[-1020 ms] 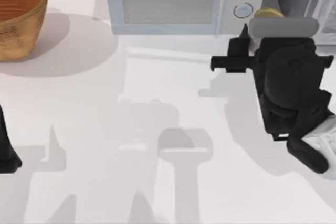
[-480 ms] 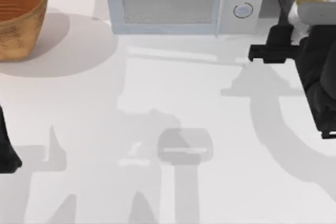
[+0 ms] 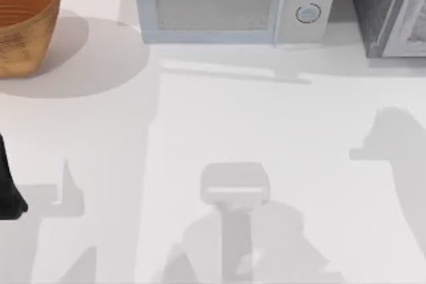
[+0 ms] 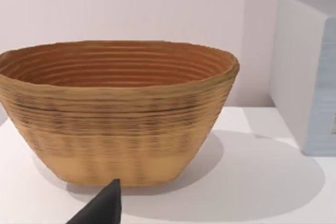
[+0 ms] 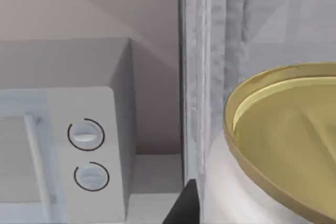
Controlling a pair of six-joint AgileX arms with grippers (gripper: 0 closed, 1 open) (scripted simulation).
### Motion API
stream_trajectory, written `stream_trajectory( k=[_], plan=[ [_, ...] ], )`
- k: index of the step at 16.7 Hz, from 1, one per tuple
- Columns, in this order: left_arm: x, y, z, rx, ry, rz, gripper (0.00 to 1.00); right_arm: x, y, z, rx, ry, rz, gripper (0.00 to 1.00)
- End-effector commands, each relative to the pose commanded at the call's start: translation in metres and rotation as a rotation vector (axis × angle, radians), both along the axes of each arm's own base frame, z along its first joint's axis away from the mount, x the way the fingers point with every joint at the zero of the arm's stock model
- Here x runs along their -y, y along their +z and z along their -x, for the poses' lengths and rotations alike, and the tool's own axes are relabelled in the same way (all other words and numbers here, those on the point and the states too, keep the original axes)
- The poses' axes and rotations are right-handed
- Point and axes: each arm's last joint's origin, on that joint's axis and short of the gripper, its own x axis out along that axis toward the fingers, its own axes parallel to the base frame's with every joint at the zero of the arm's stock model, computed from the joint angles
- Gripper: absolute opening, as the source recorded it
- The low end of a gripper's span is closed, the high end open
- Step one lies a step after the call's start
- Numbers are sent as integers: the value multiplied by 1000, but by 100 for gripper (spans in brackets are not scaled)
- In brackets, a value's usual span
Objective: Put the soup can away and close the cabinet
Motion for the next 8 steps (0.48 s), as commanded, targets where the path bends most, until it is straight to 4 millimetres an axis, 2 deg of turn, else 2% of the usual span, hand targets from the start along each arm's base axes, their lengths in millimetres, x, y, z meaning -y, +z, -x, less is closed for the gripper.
stream_trajectory(
  k=[4,8],
  plan=[
    [0,0,0,0,0,0,100,26,-25,38,12,-2,10,0],
    [0,0,0,0,0,0,100,38,-53,57,18,2,21,0]
  ],
)
